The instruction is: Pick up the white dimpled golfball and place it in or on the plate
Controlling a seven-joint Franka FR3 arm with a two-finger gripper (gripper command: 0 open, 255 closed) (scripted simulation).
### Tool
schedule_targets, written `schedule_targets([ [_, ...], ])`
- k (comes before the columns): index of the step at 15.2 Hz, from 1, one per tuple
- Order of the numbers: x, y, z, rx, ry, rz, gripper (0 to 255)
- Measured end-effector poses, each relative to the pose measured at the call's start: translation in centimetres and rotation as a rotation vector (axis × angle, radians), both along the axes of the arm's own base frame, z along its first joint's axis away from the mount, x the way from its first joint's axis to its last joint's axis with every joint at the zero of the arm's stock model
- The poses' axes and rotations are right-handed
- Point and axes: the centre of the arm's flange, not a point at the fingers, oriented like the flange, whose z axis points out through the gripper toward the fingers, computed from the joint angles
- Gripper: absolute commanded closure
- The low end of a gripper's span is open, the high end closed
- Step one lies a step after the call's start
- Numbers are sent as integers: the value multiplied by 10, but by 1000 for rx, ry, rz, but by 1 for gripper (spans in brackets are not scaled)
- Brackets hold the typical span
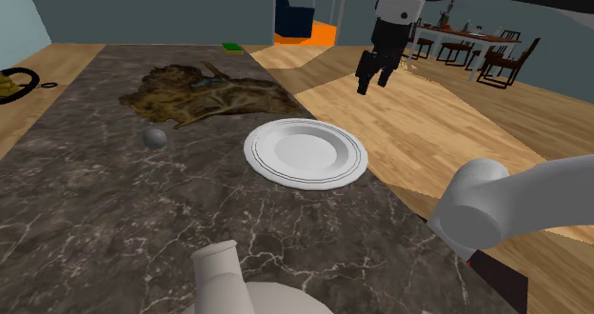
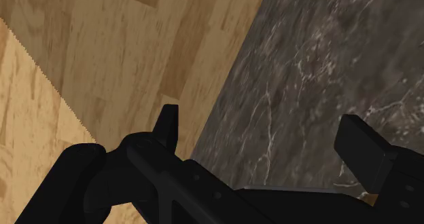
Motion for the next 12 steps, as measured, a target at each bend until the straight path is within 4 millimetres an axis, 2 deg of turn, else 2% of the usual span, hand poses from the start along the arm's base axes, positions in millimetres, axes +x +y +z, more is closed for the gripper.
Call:
schedule_targets([
  [1,0,0,0,0,0,0,0],
  [4,11,25,-2,-2,-8,11,0],
  [8,30,67,-7,-6,-22,29,0],
  [12,51,119,-8,-9,-37,49,0],
])
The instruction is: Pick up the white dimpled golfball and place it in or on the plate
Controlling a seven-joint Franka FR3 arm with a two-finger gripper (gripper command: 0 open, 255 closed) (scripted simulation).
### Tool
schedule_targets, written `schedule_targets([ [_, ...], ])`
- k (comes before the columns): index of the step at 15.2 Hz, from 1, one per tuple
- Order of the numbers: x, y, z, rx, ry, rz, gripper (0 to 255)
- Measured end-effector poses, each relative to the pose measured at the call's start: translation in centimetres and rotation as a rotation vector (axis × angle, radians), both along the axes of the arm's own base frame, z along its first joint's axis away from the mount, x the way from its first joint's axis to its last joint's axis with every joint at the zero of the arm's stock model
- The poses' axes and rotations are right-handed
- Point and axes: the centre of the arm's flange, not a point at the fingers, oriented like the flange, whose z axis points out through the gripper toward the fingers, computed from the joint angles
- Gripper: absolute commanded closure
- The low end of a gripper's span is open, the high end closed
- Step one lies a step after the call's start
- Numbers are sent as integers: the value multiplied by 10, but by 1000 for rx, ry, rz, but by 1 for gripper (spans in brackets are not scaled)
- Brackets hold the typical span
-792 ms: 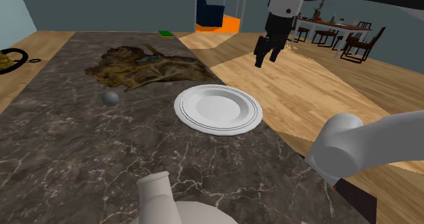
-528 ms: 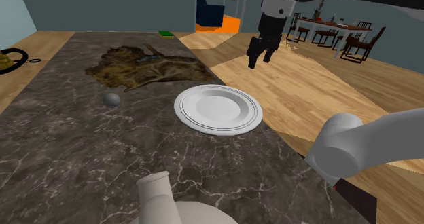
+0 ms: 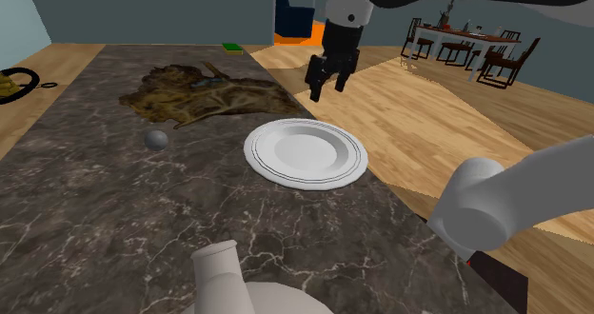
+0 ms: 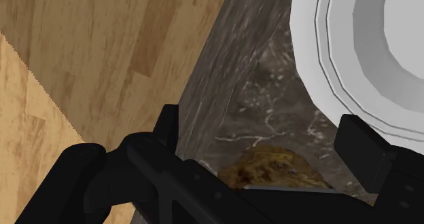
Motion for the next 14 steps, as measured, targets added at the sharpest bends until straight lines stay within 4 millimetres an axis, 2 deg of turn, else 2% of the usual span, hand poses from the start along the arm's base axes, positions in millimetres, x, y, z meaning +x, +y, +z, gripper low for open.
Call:
schedule_targets([
  [6,26,74,-3,-6,-23,29,0],
  [10,37,123,-5,-9,-37,49,0],
  [14,60,171,-15,-12,-52,69,0],
])
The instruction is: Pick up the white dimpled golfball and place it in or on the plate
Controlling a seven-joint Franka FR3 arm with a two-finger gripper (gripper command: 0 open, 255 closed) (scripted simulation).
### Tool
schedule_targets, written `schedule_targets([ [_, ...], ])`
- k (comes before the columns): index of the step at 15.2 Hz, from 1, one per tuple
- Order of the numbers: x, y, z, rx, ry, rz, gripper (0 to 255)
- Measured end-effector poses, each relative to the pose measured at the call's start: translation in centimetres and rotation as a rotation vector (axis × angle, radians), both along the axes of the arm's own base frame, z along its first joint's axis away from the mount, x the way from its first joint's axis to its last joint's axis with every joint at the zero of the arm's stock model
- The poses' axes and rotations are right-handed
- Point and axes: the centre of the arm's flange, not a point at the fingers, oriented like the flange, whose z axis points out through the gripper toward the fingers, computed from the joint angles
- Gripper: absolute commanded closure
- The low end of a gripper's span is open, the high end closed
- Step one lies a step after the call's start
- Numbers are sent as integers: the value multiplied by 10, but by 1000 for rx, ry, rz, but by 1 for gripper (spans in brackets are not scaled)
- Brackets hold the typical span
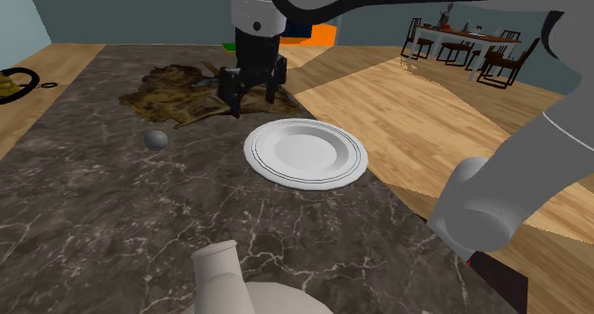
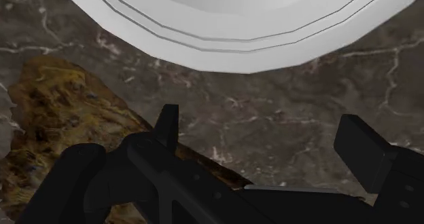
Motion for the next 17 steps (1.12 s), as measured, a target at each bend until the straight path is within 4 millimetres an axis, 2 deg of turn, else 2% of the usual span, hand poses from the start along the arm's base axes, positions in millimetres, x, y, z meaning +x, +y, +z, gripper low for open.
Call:
schedule_targets([
  [12,41,152,-8,-9,-44,60,0],
  [14,46,171,-11,-10,-50,68,0],
  [17,50,178,-20,-10,-53,70,0],
])
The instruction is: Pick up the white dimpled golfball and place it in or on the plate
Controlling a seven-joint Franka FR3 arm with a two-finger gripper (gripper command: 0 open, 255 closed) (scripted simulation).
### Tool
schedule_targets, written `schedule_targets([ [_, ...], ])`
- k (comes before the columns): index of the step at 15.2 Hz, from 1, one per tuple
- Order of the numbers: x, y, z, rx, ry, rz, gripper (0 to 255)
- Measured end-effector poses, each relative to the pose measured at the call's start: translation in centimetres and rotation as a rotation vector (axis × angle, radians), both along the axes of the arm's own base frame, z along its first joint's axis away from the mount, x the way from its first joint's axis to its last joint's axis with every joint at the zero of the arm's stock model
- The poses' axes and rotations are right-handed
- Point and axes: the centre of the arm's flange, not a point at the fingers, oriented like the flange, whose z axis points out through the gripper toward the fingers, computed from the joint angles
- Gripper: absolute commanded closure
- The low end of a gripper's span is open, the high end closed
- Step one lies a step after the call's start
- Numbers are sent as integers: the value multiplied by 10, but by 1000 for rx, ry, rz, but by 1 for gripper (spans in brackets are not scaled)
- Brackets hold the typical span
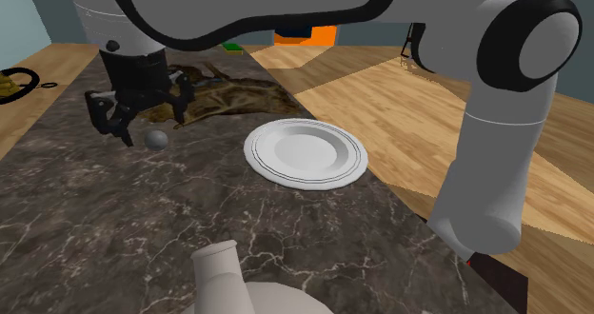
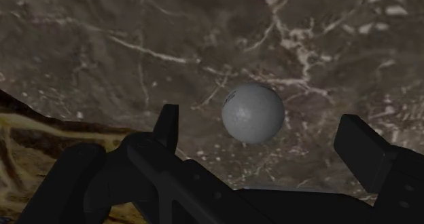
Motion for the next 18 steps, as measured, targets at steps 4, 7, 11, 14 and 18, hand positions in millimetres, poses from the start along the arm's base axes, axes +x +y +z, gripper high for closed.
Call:
schedule_targets([
  [4,6,1,-23,0,0,0,0],
  [7,7,0,-28,0,0,0,0],
  [11,7,0,-29,0,-1,0,0],
  [14,7,1,-27,3,-3,1,255],
  [18,7,1,-27,3,-3,1,255],
])
